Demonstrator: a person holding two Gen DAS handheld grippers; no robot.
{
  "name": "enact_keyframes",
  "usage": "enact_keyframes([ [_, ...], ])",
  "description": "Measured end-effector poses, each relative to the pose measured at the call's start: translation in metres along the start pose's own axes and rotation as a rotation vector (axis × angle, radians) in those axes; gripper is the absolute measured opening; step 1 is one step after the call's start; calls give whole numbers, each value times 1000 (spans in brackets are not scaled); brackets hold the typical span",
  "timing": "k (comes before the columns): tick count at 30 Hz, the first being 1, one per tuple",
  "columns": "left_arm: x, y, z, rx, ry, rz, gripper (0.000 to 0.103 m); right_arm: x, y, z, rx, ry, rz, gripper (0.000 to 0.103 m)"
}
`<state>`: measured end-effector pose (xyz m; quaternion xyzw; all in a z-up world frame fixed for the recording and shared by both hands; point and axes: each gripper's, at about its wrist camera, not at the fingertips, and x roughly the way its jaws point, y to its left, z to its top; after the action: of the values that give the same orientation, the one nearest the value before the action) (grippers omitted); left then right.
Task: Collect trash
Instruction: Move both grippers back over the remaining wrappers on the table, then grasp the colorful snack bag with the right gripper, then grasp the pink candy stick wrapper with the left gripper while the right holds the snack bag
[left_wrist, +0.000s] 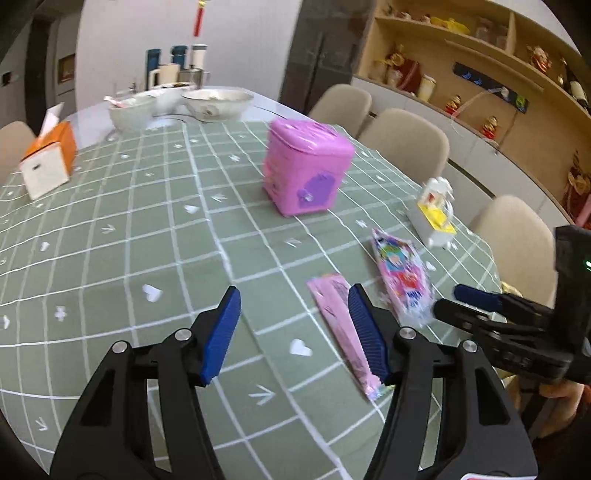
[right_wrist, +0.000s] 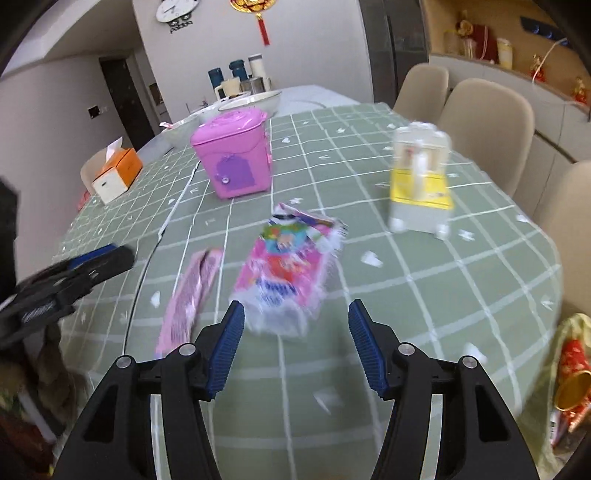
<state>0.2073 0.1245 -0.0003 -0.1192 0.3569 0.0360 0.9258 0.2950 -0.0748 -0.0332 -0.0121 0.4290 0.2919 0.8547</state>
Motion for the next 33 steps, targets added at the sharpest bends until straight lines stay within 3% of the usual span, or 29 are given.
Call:
enact_keyframes([
  [8, -8, 6, 4, -28, -1, -26, 58, 52, 17, 31, -49, 27, -119, 56],
  [11, -9, 5, 4, -27, 4, -38, 58, 56, 24, 32, -114, 42, -121, 56],
  [12, -9, 3, 3, -23, 3, -37, 58, 55, 24, 31, -129, 43, -108, 51],
  [13, -8, 3, 3, -20, 3, -37, 58, 53, 24, 28, -155, 44, -108, 42],
  [15, -7, 1, 2, -14, 8, -36, 58, 47, 22, 22, -170, 43, -102, 31],
  [19, -2, -2, -1, -1, 26, -34, 58, 24, 4, 5, -141, 35, -101, 18],
  [22, 2, -3, -3, -7, 50, -53, 58, 4, -12, -11, -96, 18, -93, 15],
  [26, 3, -12, -7, 5, 66, -146, 57, -26, -28, -32, -33, -18, -63, 15],
  [33, 22, -39, -22, 96, 141, -116, 58, -63, -22, -57, -87, -60, -73, 15],
])
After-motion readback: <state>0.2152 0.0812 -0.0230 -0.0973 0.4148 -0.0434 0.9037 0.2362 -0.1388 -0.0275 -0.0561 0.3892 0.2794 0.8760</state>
